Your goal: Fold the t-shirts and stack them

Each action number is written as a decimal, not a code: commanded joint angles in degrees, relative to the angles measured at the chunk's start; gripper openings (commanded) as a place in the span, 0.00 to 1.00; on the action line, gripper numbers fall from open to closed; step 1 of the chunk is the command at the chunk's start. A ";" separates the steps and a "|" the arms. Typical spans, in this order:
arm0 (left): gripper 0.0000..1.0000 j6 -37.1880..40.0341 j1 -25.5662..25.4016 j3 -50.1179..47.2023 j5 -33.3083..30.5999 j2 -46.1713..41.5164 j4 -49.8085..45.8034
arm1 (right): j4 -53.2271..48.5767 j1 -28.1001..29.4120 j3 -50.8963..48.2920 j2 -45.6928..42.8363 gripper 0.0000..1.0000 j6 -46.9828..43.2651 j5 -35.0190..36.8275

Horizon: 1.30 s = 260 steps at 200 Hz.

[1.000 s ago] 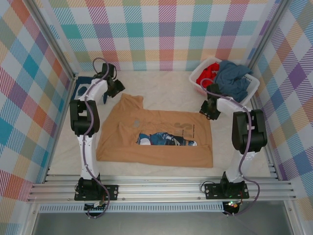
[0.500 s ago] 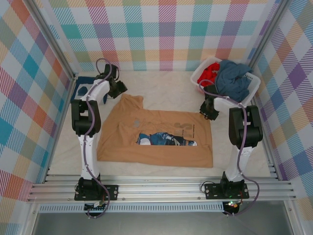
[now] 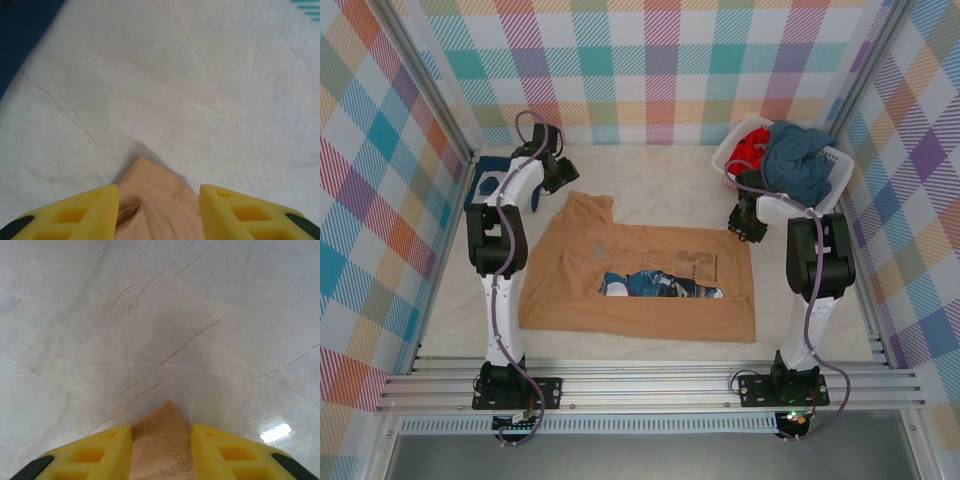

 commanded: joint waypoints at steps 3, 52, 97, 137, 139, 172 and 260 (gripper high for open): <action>0.47 1.39 -0.47 1.81 -1.14 2.05 -1.36 | -0.33 -0.25 2.51 1.45 0.33 -2.21 1.26; 0.53 2.28 -1.50 5.63 -1.75 4.78 -3.35 | -2.47 -0.16 3.56 4.20 0.15 0.32 -1.01; 0.49 2.77 -1.65 7.11 -1.85 7.55 -2.87 | -3.75 0.17 4.45 3.36 0.00 0.92 -0.97; 0.48 3.15 -1.65 10.85 -4.50 11.07 -4.53 | -4.25 0.54 4.23 2.96 0.00 0.97 -1.63; 0.48 3.20 -1.66 10.87 -4.34 11.07 -4.39 | -4.26 0.56 4.20 2.96 0.00 0.99 -1.67; 0.43 2.82 -1.93 11.93 -3.61 12.80 -5.75 | -4.47 1.07 4.01 2.47 0.00 1.24 -1.52; 0.05 2.24 -3.00 7.19 -3.95 7.87 -4.41 | -5.18 1.06 4.32 1.01 0.00 1.11 -1.36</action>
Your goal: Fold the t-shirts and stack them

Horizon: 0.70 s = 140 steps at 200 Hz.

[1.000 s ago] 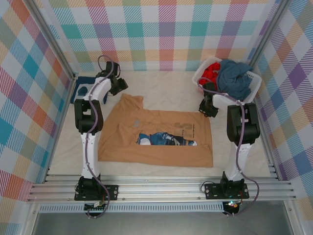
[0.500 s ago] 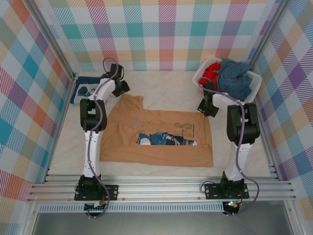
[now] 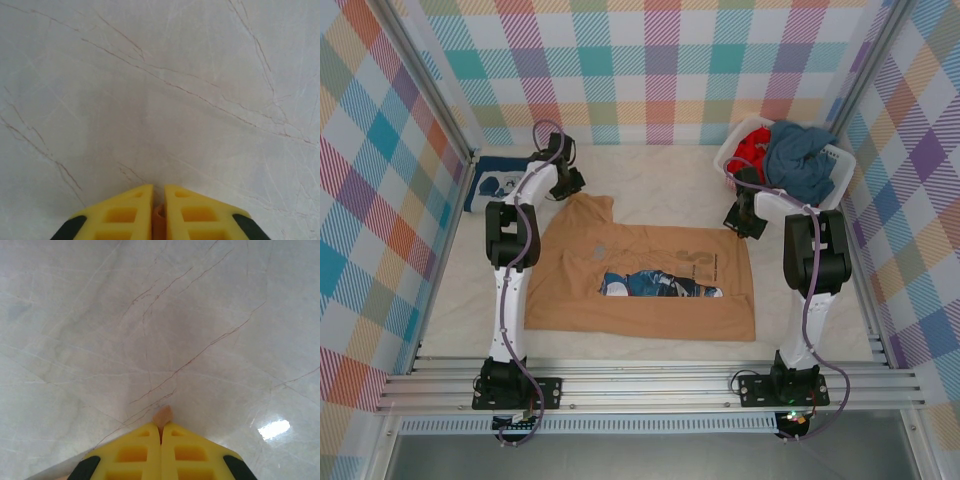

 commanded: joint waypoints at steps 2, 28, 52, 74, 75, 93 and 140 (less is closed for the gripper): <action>0.03 0.21 -0.98 -1.45 0.24 -3.42 -1.17 | -2.57 0.45 0.73 -1.45 0.00 0.65 -0.70; 0.00 0.73 -0.97 -0.73 -0.70 -5.73 -0.51 | -2.35 0.64 0.72 -2.57 0.00 -0.09 -1.15; 0.00 2.35 -1.59 0.43 -2.02 -9.28 -1.88 | -1.98 1.20 0.24 -5.19 0.00 -0.99 -2.35; 0.00 3.86 -2.83 -3.38 -4.57 -14.76 -3.07 | -2.81 1.68 -0.93 -8.37 0.00 -1.33 -2.82; 0.00 3.84 -2.83 -3.57 -4.60 -15.12 -3.04 | -2.80 1.63 -0.98 -8.59 0.00 -1.26 -2.81; 0.00 2.71 -3.17 -12.17 -5.08 -21.43 -0.87 | -3.43 1.71 -2.83 -11.28 0.00 -1.45 -3.36; 0.00 3.57 -3.46 -31.23 -4.93 -38.28 0.55 | -7.30 1.66 -7.70 -17.56 0.00 -3.12 -4.30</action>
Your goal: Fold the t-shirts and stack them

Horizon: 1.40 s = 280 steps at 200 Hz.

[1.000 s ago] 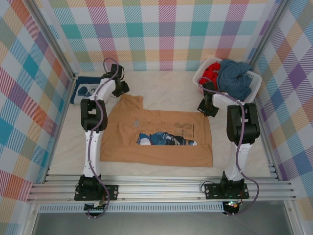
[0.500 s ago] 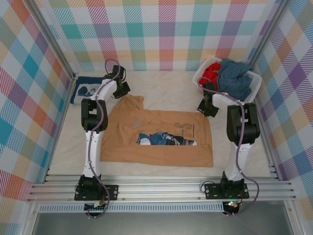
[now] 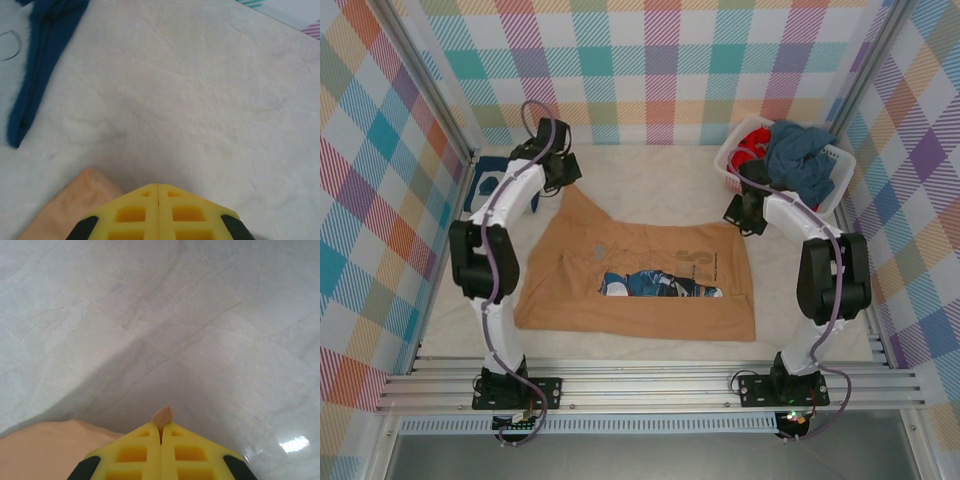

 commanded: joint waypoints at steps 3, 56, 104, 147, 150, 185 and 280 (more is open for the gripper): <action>0.00 1.51 0.06 -8.96 -0.67 -7.49 0.12 | -4.53 0.20 -3.39 -3.44 0.00 -1.82 -1.14; 0.00 -1.37 -0.19 -26.54 -4.61 -27.01 -5.70 | -10.59 0.20 -10.52 -10.13 0.00 -0.51 -6.07; 0.00 -8.03 -0.72 -37.89 -8.14 -44.49 -12.66 | -15.59 0.46 -16.11 -17.93 0.00 1.71 -6.51; 0.00 -12.14 -0.99 -42.67 -10.51 -53.23 -20.71 | -19.88 0.49 -17.98 -18.47 0.00 3.16 -6.77; 0.00 -12.35 -1.03 -43.11 -10.80 -53.60 -21.06 | -19.92 0.49 -18.21 -18.46 0.00 3.33 -6.95; 0.00 -13.73 -1.00 -47.74 -8.13 -55.94 -20.83 | -18.91 0.63 -20.35 -17.47 0.00 4.44 -7.92; 0.00 -15.37 -1.77 -53.88 -5.67 -55.62 -19.87 | -17.48 0.78 -24.51 -17.23 0.00 4.73 -6.04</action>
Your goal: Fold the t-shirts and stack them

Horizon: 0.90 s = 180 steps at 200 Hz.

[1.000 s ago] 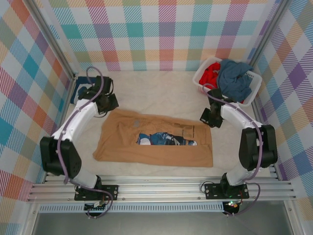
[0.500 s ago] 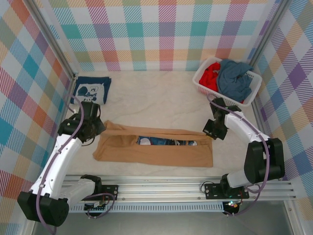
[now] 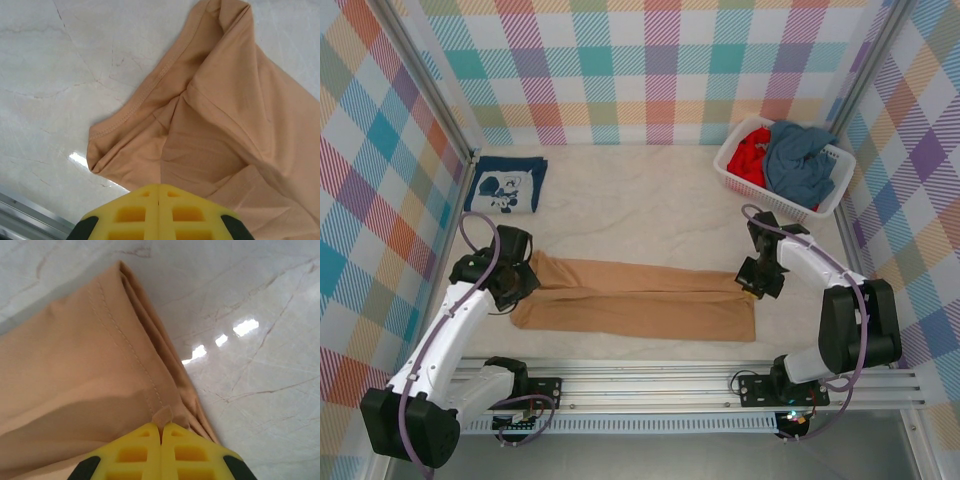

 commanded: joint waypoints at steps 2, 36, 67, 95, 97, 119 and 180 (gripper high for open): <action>0.00 -0.97 -0.95 -0.86 0.42 0.01 -0.92 | -0.22 0.50 -1.05 0.30 0.00 0.90 0.49; 0.00 -1.46 -1.61 -1.43 -0.06 0.51 -0.88 | -0.34 0.53 -0.93 0.64 0.00 1.17 0.51; 0.00 -2.08 -2.26 -2.92 -0.17 0.83 -0.73 | -0.57 0.58 -1.14 0.65 0.00 1.31 0.31; 0.00 -3.59 -2.95 -3.42 -0.11 2.39 -0.41 | -0.74 0.64 -1.67 0.52 0.00 2.01 0.28; 0.00 -3.73 -3.03 -3.46 -0.17 2.51 -0.43 | -0.80 0.62 -1.67 0.48 0.00 2.13 0.37; 0.00 -4.42 -3.63 -3.83 -0.24 3.69 -0.30 | -1.30 0.62 -1.94 -0.18 0.05 2.80 1.11; 0.00 -6.91 -5.17 -4.20 -2.86 1.91 -2.58 | -1.88 0.62 -2.27 -1.51 0.01 3.58 1.47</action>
